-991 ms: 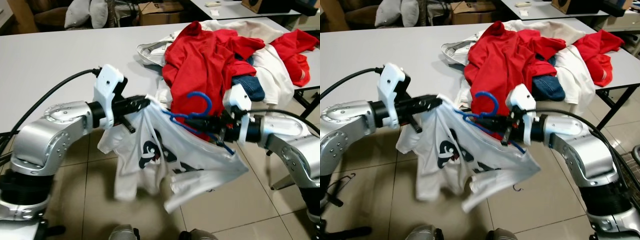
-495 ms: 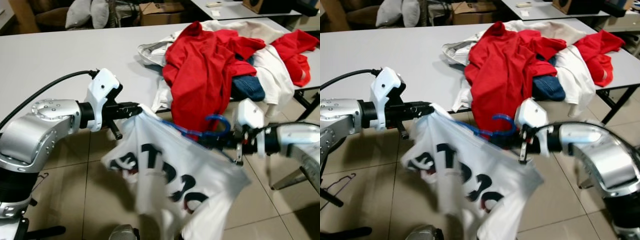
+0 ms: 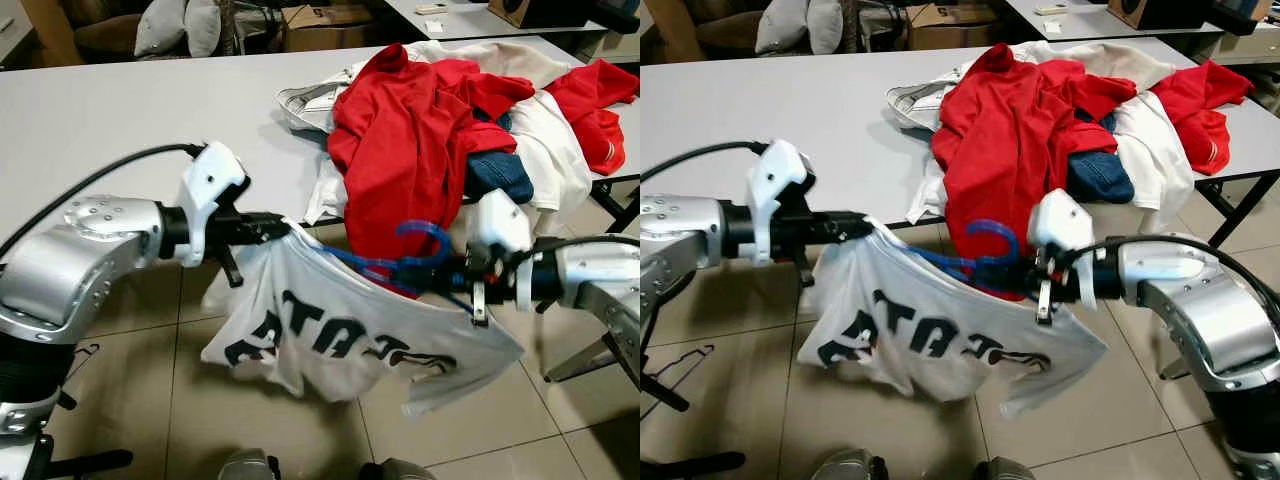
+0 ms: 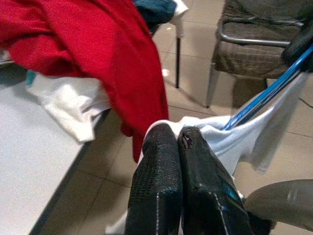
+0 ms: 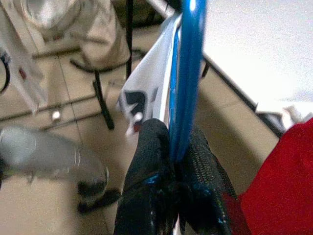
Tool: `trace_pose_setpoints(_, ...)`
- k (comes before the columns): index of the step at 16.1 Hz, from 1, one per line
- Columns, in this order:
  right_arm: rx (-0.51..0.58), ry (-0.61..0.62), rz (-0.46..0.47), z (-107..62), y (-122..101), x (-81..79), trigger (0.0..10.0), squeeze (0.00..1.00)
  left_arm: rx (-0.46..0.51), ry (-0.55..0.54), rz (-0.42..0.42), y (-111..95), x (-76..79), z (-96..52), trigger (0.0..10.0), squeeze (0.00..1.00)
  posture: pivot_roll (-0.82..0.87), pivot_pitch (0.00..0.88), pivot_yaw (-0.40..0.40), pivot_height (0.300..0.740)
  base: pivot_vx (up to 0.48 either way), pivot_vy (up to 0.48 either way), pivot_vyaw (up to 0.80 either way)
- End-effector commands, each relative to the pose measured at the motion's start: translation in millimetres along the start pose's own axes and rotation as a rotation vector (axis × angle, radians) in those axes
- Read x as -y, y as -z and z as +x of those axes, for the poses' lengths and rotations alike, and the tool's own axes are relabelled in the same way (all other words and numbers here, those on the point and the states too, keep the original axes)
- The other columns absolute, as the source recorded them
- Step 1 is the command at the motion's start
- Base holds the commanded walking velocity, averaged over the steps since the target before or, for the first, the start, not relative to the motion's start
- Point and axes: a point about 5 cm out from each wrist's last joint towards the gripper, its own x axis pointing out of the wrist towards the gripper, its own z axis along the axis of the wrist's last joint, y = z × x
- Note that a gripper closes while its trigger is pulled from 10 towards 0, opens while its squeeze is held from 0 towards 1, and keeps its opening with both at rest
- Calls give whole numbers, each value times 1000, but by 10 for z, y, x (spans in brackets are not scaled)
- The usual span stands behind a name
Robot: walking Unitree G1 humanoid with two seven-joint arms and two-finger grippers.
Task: Hang hanger
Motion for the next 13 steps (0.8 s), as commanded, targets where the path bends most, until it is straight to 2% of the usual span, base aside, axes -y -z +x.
trace_pose_setpoints(1,-48,-23,-18,35,52,-44,10000,0,36,32,47,-127,22,4,0,0,-89,0,20,740,0,0,0)
trace_pose_setpoints(2,-70,-12,-9,61,79,-37,10000,0,49,83,81,-162,56,-7,0,0,-88,0,25,740,0,0,0)
trace_pose_setpoints(3,-138,13,-35,66,132,-12,10000,0,50,149,101,-170,115,-24,0,0,-88,0,25,740,0,0,0)
trace_pose_setpoints(4,-151,26,-47,68,149,4,10000,0,44,173,101,-166,140,-24,0,0,-88,0,25,740,0,0,0)
trace_pose_setpoints(8,-60,67,-93,78,18,56,10000,0,-51,219,141,-64,161,29,0,0,-83,0,31,740,0,0,0)
trace_pose_setpoints(10,-23,29,-100,79,-62,22,10000,0,-110,177,210,34,81,100,0,0,-84,0,36,740,0,0,0)
trace_pose_setpoints(11,-62,-15,-98,71,-29,-21,10000,0,-91,147,218,4,26,123,0,0,-84,0,36,740,0,0,0)
trace_pose_setpoints(13,-144,-41,-106,61,80,-57,10000,0,-91,165,225,-27,16,101,0,0,-90,0,42,740,0,0,0)
